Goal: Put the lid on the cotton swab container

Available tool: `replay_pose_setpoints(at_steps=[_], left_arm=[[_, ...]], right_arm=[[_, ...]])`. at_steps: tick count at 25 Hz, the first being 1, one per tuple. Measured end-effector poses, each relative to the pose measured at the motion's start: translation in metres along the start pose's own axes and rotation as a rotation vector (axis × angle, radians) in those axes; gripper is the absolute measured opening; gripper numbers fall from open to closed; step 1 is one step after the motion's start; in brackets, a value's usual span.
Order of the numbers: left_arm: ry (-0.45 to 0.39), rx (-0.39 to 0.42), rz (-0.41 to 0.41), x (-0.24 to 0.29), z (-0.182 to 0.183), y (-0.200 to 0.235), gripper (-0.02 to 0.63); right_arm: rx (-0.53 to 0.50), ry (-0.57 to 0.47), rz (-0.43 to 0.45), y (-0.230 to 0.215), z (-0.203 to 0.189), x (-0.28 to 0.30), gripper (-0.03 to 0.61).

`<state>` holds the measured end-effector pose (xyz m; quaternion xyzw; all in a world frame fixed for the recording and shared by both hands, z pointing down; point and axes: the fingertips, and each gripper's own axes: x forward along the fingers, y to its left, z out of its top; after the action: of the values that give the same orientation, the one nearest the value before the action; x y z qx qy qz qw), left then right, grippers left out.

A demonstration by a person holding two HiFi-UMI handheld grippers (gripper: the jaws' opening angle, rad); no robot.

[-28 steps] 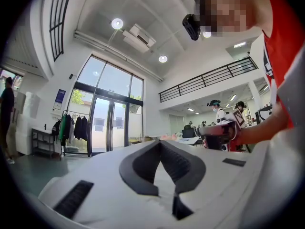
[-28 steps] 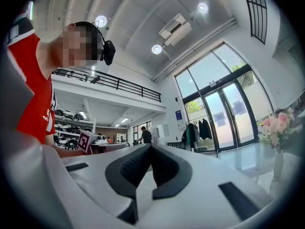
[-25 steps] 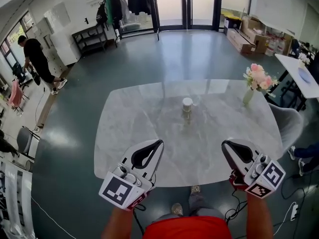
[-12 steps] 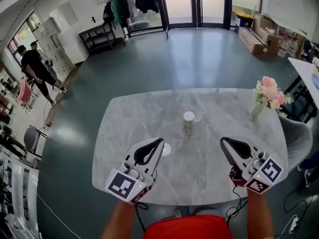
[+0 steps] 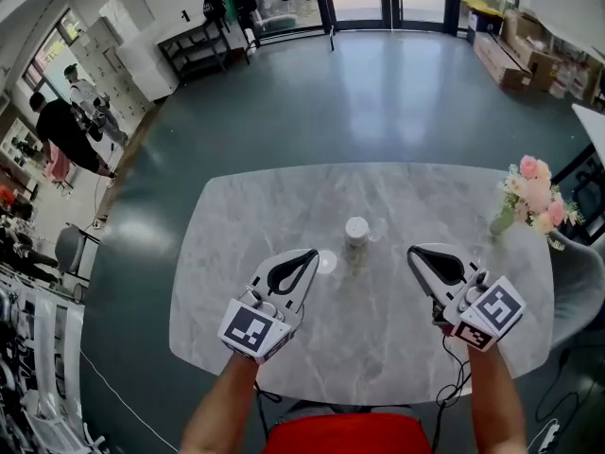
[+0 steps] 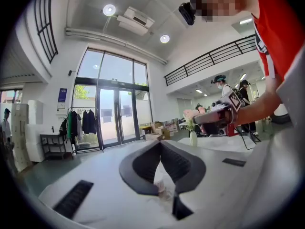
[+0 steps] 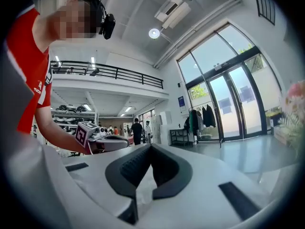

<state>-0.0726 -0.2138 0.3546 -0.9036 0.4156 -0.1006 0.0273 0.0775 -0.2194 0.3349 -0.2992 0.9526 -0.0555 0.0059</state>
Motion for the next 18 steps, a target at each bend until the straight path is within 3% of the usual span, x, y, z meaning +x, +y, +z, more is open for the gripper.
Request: replay_pose_setpoints(at_steps=[5, 10, 14, 18], left_arm=[[0.028, 0.055, -0.063, 0.042, -0.042, 0.007, 0.017], [0.077, 0.01, -0.077, 0.069, -0.081, 0.019, 0.022], [0.1, -0.026, -0.1, 0.086, -0.103, 0.022, 0.056], [0.142, -0.029, -0.13, 0.102, -0.125, 0.018, 0.141]], right_arm=[[0.041, 0.058, -0.039, -0.026, -0.04, 0.018, 0.005], [0.087, 0.123, -0.094, -0.044, -0.074, 0.035, 0.006], [0.126, 0.172, -0.112, -0.052, -0.1, 0.044, 0.031], [0.162, 0.218, -0.115, -0.061, -0.121, 0.048, 0.069]])
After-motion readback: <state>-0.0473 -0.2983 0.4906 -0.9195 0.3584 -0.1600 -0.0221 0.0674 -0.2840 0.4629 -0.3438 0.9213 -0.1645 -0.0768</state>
